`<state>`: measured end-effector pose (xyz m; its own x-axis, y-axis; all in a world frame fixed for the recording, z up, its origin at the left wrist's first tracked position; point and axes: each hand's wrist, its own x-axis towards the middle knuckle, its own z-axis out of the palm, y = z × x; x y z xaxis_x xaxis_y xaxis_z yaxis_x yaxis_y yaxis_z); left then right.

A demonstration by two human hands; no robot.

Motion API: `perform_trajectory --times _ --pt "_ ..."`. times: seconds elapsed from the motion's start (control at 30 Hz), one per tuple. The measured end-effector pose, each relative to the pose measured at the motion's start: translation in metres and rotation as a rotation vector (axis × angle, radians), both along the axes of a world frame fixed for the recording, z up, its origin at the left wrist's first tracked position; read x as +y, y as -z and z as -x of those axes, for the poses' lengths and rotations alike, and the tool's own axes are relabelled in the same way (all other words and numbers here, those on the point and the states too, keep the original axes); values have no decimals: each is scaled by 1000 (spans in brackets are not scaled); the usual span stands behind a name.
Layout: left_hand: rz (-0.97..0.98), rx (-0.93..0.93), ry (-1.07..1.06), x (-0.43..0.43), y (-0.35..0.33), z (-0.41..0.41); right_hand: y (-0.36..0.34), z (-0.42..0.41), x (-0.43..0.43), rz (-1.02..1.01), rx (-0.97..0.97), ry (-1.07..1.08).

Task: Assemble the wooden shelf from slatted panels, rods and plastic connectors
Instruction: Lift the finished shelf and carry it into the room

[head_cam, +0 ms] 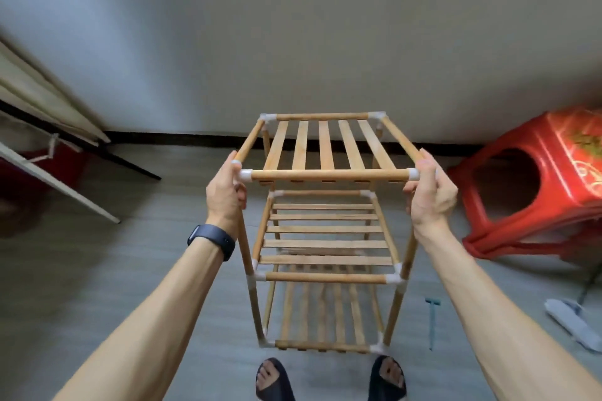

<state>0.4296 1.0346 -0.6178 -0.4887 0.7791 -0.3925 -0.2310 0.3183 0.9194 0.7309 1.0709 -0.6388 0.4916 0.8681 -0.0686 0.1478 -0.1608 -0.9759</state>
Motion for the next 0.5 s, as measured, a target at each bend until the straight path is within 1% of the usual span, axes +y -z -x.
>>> perform_trajectory --times 0.1,0.27,0.37,0.5 --pt "22 -1 75 -13 -57 -23 -56 -26 -29 28 -13 41" --pt "70 86 205 -42 -154 -86 -149 -76 -100 74 31 175" --pt "80 98 311 -54 -202 -139 -192 -121 -137 99 53 276" --pt "76 112 484 -67 -242 -229 -224 -197 -198 112 60 453"
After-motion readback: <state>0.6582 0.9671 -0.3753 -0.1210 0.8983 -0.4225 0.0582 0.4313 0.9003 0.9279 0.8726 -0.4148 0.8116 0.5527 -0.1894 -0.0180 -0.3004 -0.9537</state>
